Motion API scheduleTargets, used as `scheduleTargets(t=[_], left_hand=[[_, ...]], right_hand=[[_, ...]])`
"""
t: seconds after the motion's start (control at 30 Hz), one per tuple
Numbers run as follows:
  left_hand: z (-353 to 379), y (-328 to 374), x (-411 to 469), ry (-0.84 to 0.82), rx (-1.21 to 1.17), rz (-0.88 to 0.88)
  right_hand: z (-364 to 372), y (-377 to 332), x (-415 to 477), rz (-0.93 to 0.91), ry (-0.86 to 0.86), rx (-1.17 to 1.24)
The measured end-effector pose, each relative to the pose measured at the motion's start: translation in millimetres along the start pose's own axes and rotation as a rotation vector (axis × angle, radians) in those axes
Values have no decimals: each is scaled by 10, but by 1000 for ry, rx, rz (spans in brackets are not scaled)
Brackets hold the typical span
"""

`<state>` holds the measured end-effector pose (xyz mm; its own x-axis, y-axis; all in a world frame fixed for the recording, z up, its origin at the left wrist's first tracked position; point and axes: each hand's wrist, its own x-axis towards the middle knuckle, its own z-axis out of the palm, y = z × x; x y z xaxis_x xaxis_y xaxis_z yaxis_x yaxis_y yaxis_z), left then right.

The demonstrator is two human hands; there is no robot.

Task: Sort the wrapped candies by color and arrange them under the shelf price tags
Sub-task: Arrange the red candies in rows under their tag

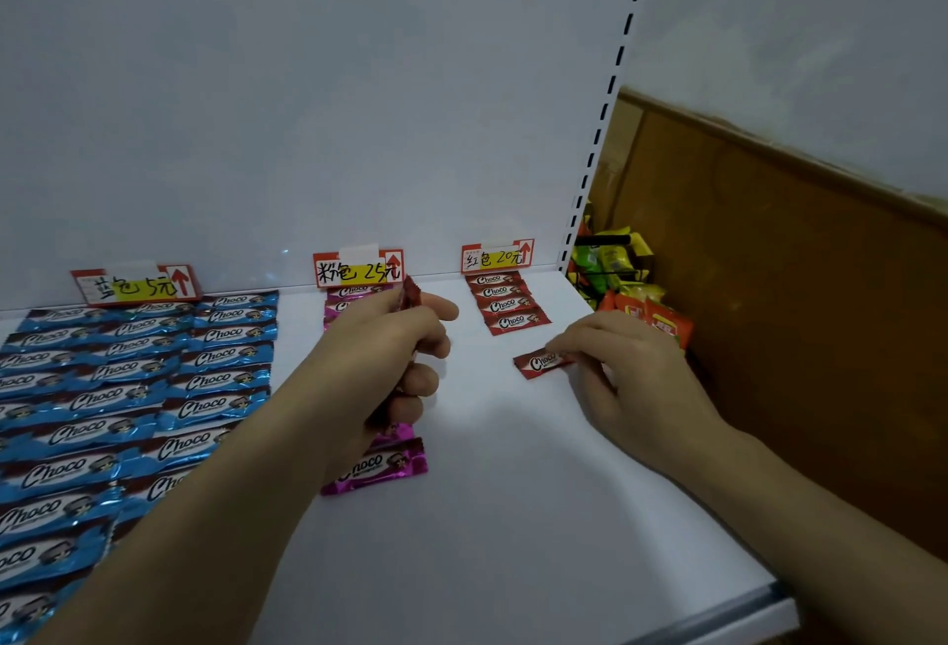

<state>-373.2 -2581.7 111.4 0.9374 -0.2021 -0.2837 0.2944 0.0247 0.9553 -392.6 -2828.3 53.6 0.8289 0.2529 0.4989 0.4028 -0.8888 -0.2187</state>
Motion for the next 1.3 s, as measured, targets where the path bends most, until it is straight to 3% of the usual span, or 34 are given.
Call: scheduleTargets(t=[0.33, 0.83, 0.9, 0.97, 1.03, 1.1, 1.23, 1.3], left_hand=[[-47, 16, 25, -69, -262, -60], [-42, 15, -30, -90, -293, 14], [-35, 14, -42, -80, -224, 47], [-24, 13, -56, -48, -136, 87], [-21, 5, -59, -10, -11, 139], [-13, -24, -53, -9, 93, 170], [17, -46, -51, -28, 119, 167], [4, -35, -11, 4, 11, 132]], right_hand=[[49, -25, 43, 10, -193, -66], [84, 18, 70, -28, -283, -210], [52, -28, 62, -6, -164, -106], [-67, -161, 76, 141, -1, 246], [-216, -363, 163, 267, -7, 670], [-266, -552, 238, 315, -67, 916], [-232, -607, 281, 373, 59, 926], [-232, -459, 250, 407, 23, 792]])
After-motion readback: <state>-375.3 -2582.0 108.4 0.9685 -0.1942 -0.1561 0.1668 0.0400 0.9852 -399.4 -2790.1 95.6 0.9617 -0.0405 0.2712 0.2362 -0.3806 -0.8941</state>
